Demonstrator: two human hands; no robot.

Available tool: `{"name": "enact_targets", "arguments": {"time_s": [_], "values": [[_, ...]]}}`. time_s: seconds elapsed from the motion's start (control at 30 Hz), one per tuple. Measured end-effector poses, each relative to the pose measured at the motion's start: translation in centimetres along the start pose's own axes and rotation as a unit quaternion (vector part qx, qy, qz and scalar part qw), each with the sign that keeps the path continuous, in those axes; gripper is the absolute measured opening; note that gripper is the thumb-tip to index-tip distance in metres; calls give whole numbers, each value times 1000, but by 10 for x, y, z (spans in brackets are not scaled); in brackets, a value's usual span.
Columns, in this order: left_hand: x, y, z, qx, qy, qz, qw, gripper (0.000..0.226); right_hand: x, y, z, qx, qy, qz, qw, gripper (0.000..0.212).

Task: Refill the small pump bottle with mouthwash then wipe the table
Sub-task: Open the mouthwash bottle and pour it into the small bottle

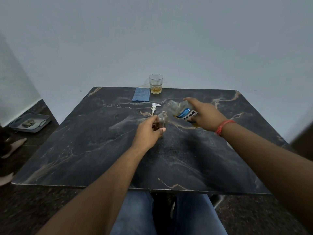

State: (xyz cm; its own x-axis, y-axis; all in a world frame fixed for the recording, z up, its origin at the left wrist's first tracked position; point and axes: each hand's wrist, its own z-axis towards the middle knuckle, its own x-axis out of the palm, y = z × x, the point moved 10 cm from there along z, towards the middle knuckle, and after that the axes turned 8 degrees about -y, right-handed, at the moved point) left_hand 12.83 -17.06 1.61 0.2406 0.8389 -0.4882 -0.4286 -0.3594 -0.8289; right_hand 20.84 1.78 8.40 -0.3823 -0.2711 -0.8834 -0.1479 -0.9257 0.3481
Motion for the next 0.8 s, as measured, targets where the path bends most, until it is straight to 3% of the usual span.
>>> {"name": "enact_targets", "arguments": {"time_s": [0.17, 0.37, 0.53, 0.8], "values": [[-1, 4, 0, -26, 0, -28, 999, 32, 10, -24, -9, 99, -54, 163, 980, 66], [0, 9, 2, -52, 2, -49, 997, 36, 27, -33, -24, 176, -62, 346, 920, 53], [1, 12, 3, -60, 7, -57, 997, 36, 42, -42, -27, 203, -62, 405, 890, 56], [4, 15, 2, -73, 16, -69, 995, 42, 50, -47, -31, 206, -27, 431, 878, 63]]}}
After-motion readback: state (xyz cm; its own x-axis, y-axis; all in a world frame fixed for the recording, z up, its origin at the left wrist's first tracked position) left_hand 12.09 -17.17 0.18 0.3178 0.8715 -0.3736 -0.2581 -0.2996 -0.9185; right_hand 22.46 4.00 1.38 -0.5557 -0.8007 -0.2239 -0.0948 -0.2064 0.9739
